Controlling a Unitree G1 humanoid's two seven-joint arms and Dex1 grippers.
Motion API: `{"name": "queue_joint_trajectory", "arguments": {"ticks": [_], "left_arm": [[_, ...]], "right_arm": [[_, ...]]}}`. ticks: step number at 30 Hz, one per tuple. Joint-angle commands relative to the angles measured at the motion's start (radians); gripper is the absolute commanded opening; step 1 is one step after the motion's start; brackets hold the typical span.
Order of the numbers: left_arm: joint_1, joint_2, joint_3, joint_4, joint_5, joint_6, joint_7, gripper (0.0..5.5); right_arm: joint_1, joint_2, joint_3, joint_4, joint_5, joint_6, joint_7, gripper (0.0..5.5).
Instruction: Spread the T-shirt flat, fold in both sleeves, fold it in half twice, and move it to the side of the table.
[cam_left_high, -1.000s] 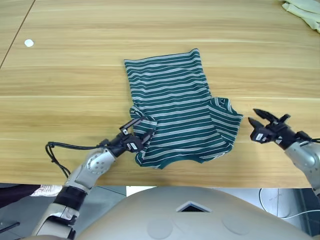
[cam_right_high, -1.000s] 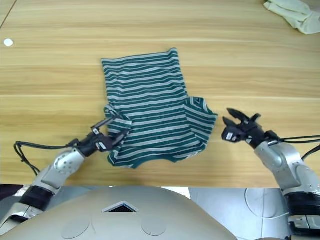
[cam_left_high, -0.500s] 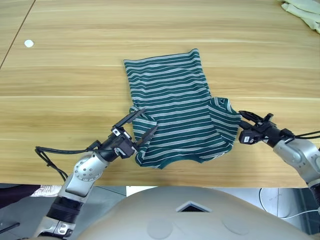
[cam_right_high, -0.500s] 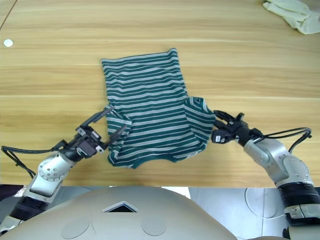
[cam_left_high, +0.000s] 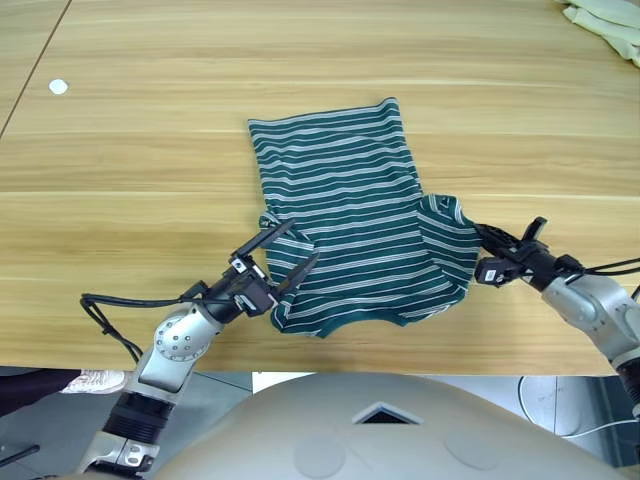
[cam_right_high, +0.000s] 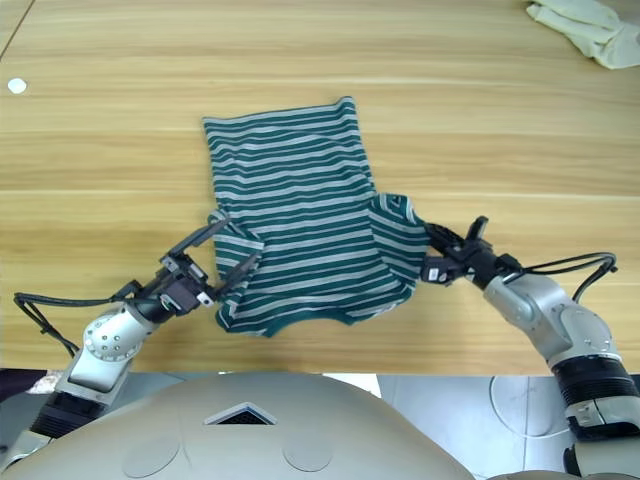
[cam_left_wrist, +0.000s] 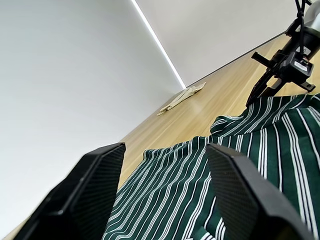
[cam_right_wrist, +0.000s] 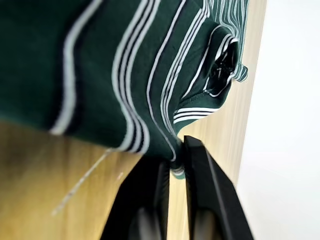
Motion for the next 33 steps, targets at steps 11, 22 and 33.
{"name": "queue_joint_trajectory", "arguments": {"ticks": [11, 22, 33], "left_arm": [[-0.021, -0.012, 0.001, 0.031, 0.002, -0.023, -0.020, 3.02], [-0.040, -0.031, -0.003, 0.062, 0.000, -0.029, -0.034, 3.02], [-0.043, -0.034, -0.026, 0.073, 0.005, -0.032, -0.052, 3.02]], "right_arm": [[0.048, 0.072, -0.045, -0.132, 0.118, -0.036, -0.038, 0.01], [0.055, 0.126, -0.029, -0.242, 0.127, -0.053, 0.024, 0.01], [0.049, 0.146, 0.078, -0.238, 0.118, -0.089, 0.154, 0.01]]}}
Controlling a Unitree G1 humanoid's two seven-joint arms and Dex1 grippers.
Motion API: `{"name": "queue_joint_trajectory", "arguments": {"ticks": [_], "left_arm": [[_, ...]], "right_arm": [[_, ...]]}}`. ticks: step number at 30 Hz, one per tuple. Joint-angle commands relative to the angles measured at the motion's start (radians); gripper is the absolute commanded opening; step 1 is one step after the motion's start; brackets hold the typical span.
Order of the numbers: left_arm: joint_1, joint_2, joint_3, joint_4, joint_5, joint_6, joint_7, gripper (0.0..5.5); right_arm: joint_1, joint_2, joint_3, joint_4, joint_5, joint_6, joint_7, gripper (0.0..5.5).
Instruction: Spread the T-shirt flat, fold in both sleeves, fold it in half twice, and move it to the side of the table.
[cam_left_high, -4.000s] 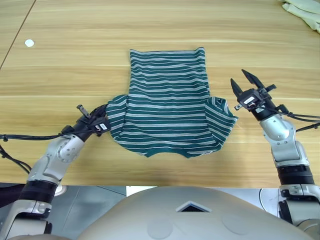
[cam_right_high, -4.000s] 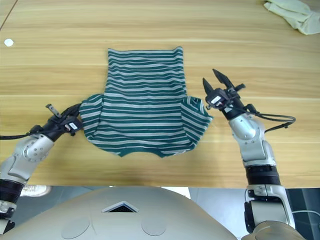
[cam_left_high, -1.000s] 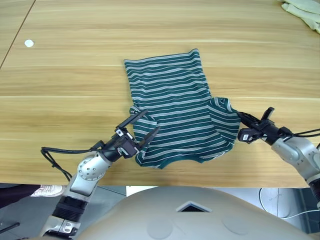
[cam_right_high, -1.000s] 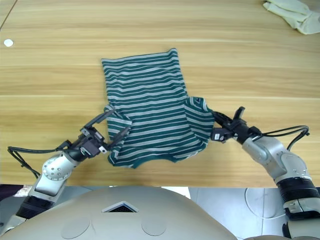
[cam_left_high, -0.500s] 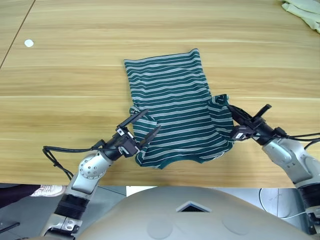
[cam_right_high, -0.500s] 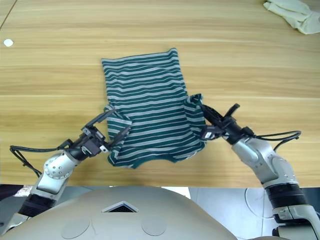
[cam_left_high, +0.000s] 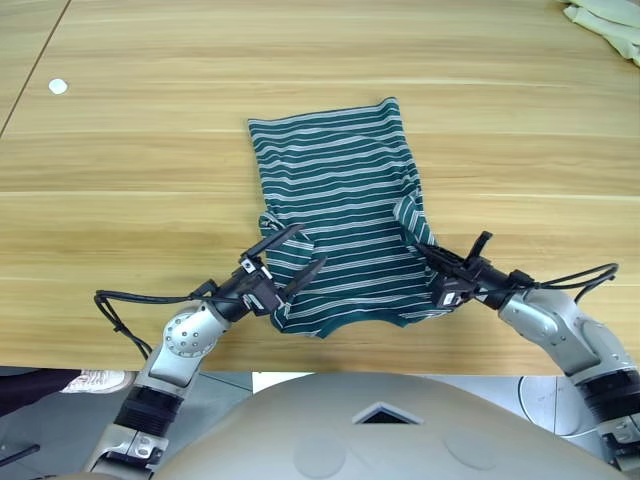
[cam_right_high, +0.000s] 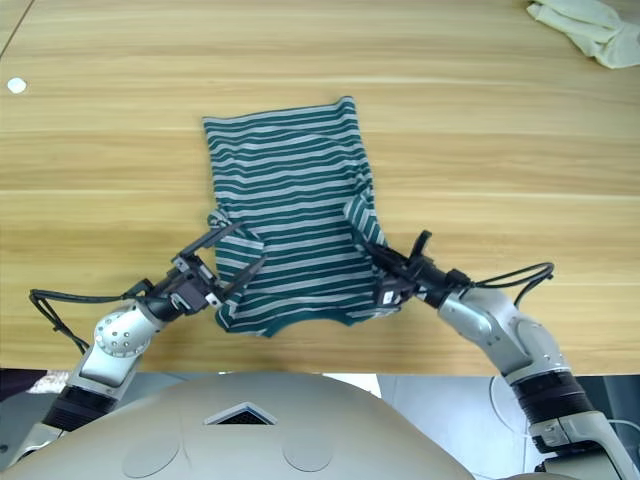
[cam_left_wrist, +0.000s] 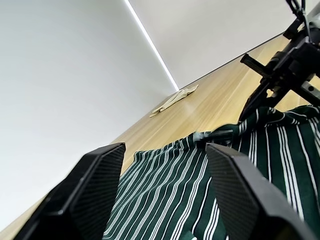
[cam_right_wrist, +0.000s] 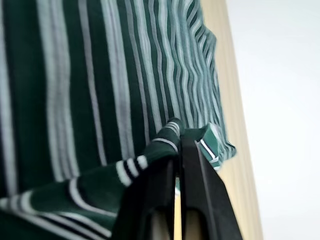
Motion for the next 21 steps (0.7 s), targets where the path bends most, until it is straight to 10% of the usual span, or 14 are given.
{"name": "queue_joint_trajectory", "arguments": {"ticks": [1, 14, 21], "left_arm": [[-0.014, -0.002, -0.005, 0.015, 0.004, -0.008, -0.013, 3.02], [0.005, 0.049, 0.052, 0.078, 0.031, 0.010, -0.014, 3.02], [0.065, 0.139, 0.072, 0.117, 0.108, 0.043, -0.044, 3.02]], "right_arm": [[-0.025, 0.019, 0.029, -0.001, -0.014, -0.005, 0.033, 0.01], [-0.065, 0.058, 0.004, 0.017, 0.011, 0.015, 0.028, 1.95], [-0.047, 0.018, -0.030, 0.106, -0.017, 0.038, 0.015, 1.95]]}}
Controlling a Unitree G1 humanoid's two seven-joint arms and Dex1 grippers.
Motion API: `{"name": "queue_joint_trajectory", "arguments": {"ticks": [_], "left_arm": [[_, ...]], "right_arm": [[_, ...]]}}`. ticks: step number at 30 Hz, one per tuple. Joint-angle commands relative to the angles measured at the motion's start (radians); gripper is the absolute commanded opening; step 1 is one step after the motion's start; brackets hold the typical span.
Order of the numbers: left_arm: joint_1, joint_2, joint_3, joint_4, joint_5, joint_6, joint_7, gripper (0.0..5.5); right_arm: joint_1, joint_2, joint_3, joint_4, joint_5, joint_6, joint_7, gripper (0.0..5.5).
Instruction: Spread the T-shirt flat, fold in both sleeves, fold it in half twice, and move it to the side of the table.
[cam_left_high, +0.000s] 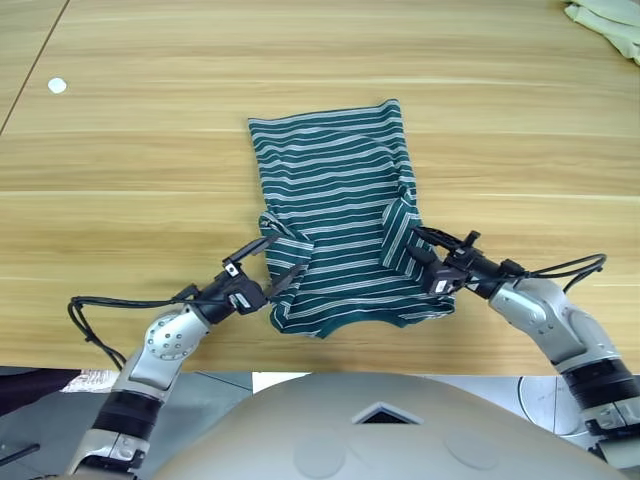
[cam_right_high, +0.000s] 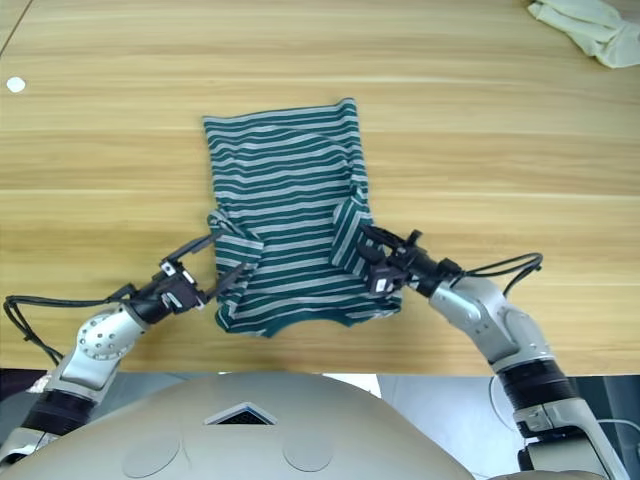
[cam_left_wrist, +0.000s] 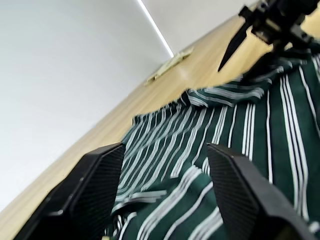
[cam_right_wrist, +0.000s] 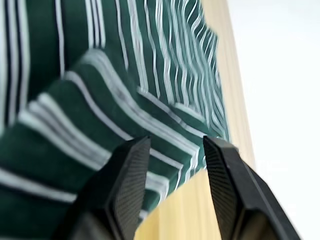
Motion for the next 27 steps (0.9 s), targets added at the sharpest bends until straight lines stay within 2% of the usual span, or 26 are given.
{"name": "queue_joint_trajectory", "arguments": {"ticks": [1, 6, 9, 11, 16, 21, 24, 27], "left_arm": [[0.047, 0.073, 0.008, 0.024, 0.066, 0.035, -0.039, 3.02], [0.204, 0.228, 0.199, -0.087, 0.030, 0.070, -0.057, 3.02], [0.256, 0.283, 0.288, -0.157, 0.020, 0.091, -0.081, 3.02], [0.266, 0.291, 0.265, -0.195, 0.027, 0.114, -0.113, 3.02], [0.274, 0.289, 0.073, -0.221, 0.058, 0.148, -0.254, 3.02], [0.207, 0.270, -0.056, -0.155, 0.116, 0.142, -0.307, 3.02], [0.146, 0.248, -0.087, -0.113, 0.147, 0.137, -0.284, 3.02], [0.101, 0.234, -0.069, -0.064, 0.196, 0.140, -0.222, 3.02]], "right_arm": [[0.029, -0.041, -0.030, 0.035, 0.013, -0.011, -0.007, 1.95], [0.188, -0.111, -0.269, -0.177, 0.467, -0.098, 0.045, 1.95], [0.226, -0.137, -0.352, -0.158, 0.447, -0.098, 0.067, 1.95], [0.234, -0.142, -0.342, -0.126, 0.381, -0.099, 0.084, 1.95], [0.320, -0.190, -0.294, -0.042, 0.223, -0.121, 0.146, 1.95], [0.311, -0.184, -0.292, 0.019, 0.178, -0.138, 0.127, 1.95], [0.311, -0.180, -0.289, 0.035, 0.171, -0.147, 0.122, 1.95], [0.332, -0.194, -0.280, 0.039, 0.169, -0.161, 0.138, 1.95]]}}
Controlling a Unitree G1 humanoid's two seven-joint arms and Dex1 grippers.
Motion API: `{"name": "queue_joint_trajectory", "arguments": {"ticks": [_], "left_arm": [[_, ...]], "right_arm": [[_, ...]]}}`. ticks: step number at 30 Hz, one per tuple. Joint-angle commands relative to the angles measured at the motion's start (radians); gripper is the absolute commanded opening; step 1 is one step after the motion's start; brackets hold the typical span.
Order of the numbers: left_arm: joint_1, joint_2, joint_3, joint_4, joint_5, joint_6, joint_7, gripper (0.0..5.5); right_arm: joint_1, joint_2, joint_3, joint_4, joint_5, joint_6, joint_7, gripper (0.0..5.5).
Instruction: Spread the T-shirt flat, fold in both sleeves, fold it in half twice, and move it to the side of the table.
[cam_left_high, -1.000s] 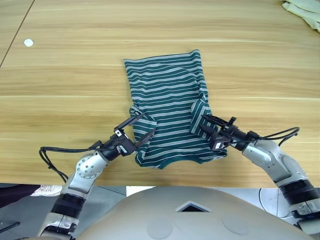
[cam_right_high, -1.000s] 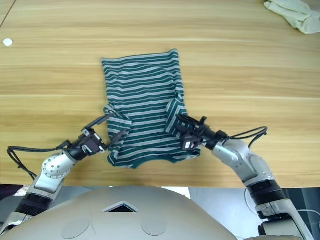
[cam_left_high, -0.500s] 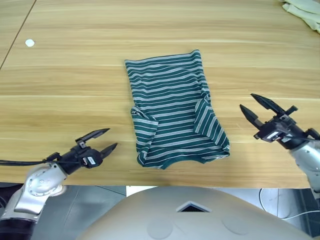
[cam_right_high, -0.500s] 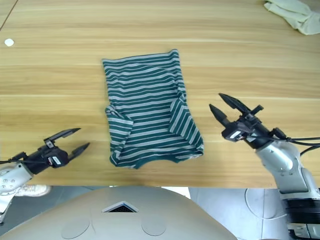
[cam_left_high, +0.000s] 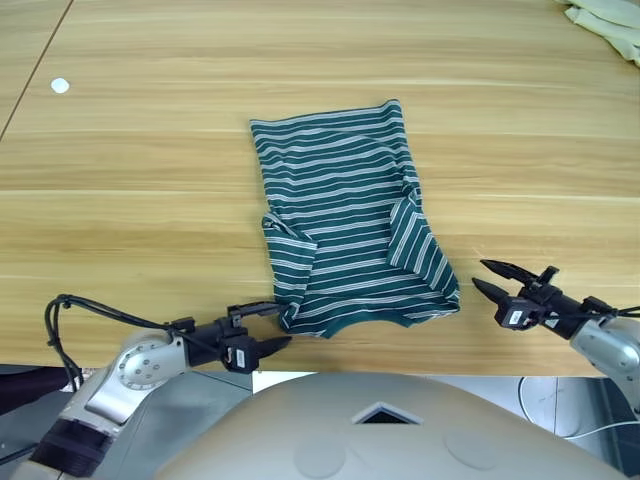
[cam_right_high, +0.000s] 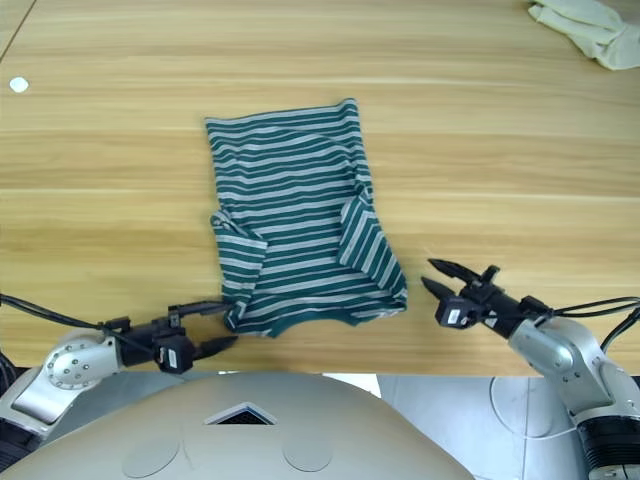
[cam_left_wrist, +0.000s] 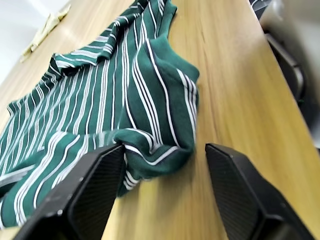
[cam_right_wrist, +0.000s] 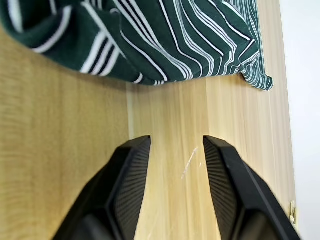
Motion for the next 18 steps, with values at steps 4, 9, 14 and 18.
{"name": "queue_joint_trajectory", "arguments": {"ticks": [4, 9, 14, 18], "left_arm": [[-0.025, 0.006, 0.010, 0.117, 0.152, 0.060, 0.085, 3.02], [-0.011, 0.019, -0.027, 0.107, 0.122, 0.043, 0.065, 2.66], [0.002, 0.031, -0.051, 0.085, 0.090, 0.046, 0.047, 1.76], [-0.003, 0.026, -0.080, 0.090, 0.088, 0.046, 0.040, 0.99]], "right_arm": [[0.084, -0.055, 0.027, -0.015, 0.013, -0.031, 0.071, 1.95], [0.152, -0.079, 0.038, -0.091, 0.023, -0.037, 0.112, 1.99], [0.160, -0.081, 0.052, -0.135, -0.009, -0.026, 0.119, 1.99], [0.066, -0.061, 0.105, -0.091, -0.034, -0.028, 0.114, 1.99]]}}
